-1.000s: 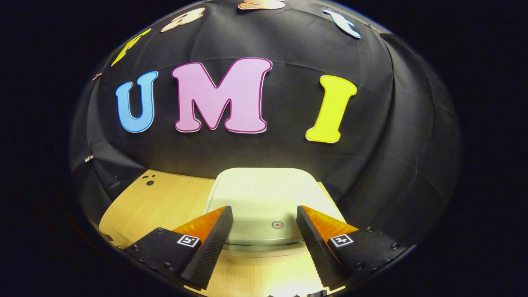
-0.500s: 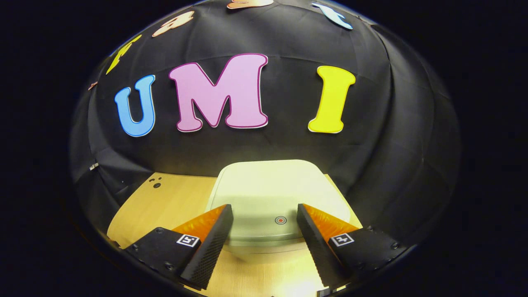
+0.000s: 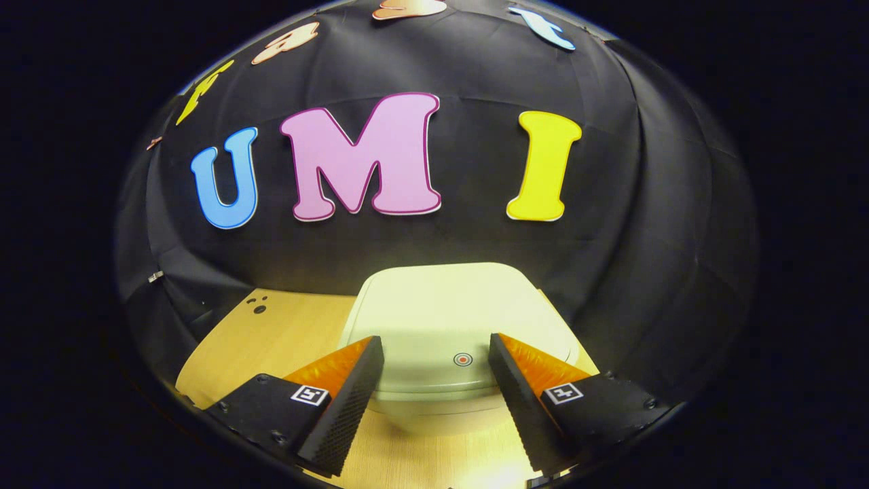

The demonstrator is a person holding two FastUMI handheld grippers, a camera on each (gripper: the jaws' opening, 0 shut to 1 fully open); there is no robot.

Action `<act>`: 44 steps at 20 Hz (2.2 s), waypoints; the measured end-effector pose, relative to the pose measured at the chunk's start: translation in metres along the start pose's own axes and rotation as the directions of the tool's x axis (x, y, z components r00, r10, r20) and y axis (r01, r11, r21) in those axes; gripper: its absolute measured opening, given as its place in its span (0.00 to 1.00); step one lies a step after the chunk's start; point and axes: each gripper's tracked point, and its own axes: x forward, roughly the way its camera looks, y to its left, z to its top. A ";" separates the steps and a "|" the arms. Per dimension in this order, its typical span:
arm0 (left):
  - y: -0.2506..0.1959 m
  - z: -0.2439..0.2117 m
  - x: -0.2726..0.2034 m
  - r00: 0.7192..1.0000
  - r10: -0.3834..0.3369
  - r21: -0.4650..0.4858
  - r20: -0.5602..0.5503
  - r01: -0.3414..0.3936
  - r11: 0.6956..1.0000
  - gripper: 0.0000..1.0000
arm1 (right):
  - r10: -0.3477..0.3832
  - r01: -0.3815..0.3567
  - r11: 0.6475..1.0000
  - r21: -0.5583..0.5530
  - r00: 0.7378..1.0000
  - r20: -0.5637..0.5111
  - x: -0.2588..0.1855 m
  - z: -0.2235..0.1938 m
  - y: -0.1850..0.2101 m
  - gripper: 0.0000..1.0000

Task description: Press the lid of the desktop garbage bin to open it, pick up the crumpled paper on the desktop and throw it into the bin, then pick up the pop can on the desktop and drop it into the bin, and finally close the garbage bin lid.

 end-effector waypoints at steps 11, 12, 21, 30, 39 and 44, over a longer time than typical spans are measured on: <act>0.008 0.047 -0.010 0.995 0.022 -0.051 0.101 -0.017 0.999 0.96 | 0.046 -0.040 0.998 -0.056 0.994 0.104 -0.049 0.025 0.036 0.98; 0.008 0.049 -0.011 0.994 0.024 -0.058 0.105 -0.018 0.998 0.96 | 0.050 -0.043 0.997 -0.064 0.993 0.109 -0.054 0.026 0.040 0.98; -0.004 0.076 -0.032 0.978 0.036 0.082 0.205 -0.054 0.995 0.96 | 0.094 -0.069 0.989 -0.131 0.976 0.195 -0.100 0.026 0.074 0.98; -0.039 0.097 -0.053 0.950 -0.015 0.088 0.311 -0.013 0.996 0.96 | 0.172 -0.147 0.981 -0.123 0.958 0.229 -0.143 -0.004 0.107 0.98; -0.060 0.107 -0.063 0.934 -0.021 0.079 0.356 -0.008 0.997 0.96 | 0.194 -0.191 0.980 -0.055 0.979 0.062 -0.141 -0.069 0.123 0.98; -0.071 0.105 -0.058 0.940 -0.037 0.067 0.340 0.015 0.998 0.96 | 0.198 -0.195 0.979 -0.055 0.978 0.066 -0.140 -0.080 0.126 0.98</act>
